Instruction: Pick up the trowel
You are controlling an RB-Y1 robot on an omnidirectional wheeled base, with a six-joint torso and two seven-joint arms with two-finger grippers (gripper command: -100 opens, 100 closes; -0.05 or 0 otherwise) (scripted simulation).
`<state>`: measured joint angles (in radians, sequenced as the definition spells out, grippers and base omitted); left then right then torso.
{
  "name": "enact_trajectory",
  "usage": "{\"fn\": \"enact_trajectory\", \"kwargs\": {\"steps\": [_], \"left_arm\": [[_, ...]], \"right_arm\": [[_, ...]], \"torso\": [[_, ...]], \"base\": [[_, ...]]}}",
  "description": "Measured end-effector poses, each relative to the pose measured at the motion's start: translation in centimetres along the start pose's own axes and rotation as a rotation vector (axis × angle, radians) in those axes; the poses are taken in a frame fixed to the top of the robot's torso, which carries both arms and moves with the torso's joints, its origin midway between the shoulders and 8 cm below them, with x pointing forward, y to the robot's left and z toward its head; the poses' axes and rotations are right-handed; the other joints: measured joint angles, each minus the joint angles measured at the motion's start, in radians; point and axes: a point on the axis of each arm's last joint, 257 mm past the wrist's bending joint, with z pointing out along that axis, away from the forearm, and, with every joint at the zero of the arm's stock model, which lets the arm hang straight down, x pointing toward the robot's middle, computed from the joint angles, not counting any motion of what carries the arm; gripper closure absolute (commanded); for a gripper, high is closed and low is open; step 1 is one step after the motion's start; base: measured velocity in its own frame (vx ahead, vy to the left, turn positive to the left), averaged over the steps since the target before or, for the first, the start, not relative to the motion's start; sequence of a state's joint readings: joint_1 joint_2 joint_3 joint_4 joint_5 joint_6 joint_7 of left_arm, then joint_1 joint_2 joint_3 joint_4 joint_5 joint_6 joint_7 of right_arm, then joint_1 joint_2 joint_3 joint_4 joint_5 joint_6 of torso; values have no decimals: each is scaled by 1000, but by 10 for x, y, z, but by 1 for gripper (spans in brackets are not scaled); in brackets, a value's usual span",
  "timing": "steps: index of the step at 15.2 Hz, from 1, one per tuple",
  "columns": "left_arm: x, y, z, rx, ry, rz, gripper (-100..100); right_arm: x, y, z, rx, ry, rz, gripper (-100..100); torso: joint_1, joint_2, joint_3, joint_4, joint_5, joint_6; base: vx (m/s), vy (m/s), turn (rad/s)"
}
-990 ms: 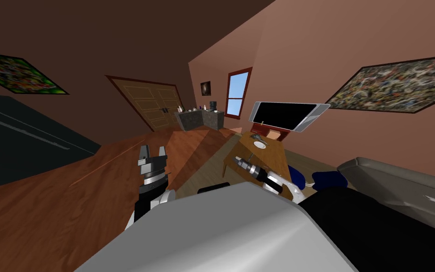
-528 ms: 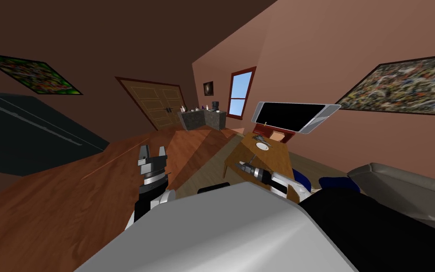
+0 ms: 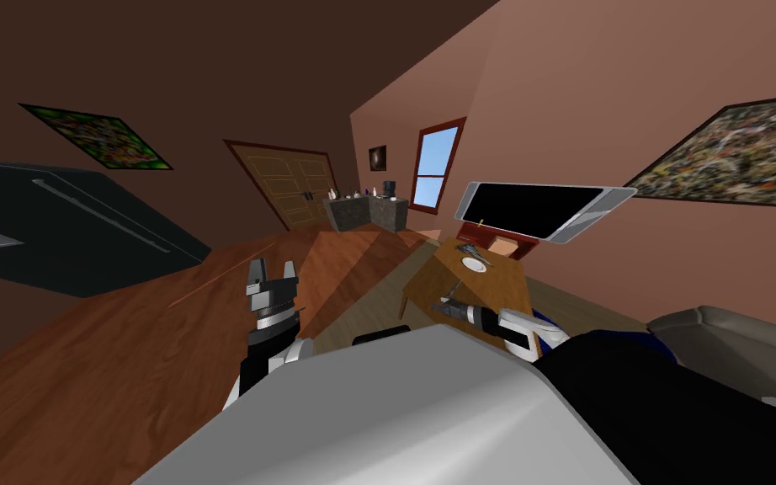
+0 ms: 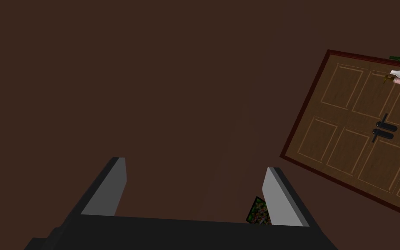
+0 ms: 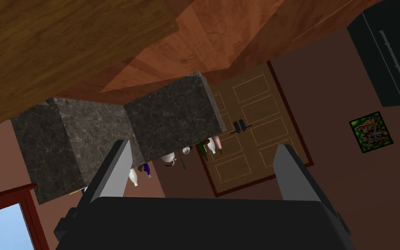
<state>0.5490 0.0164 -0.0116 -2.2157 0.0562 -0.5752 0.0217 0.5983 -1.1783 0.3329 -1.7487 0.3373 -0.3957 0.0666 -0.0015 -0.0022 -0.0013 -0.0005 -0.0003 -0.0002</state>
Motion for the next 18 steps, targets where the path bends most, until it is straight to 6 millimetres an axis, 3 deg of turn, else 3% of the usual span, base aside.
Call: {"fn": "enact_trajectory", "kwargs": {"steps": [9,18], "left_arm": [[0,0,0,0,0,0,0],[0,0,0,0,0,0,0]], "right_arm": [[45,-76,-52,155,236,-136,-100],[56,-146,-115,283,419,-272,-100]], "torso": [[1,-1,-1,0,0,0],[2,-4,-2,-1,1,0]], "base": [[30,-9,93],[58,3,97]]}}
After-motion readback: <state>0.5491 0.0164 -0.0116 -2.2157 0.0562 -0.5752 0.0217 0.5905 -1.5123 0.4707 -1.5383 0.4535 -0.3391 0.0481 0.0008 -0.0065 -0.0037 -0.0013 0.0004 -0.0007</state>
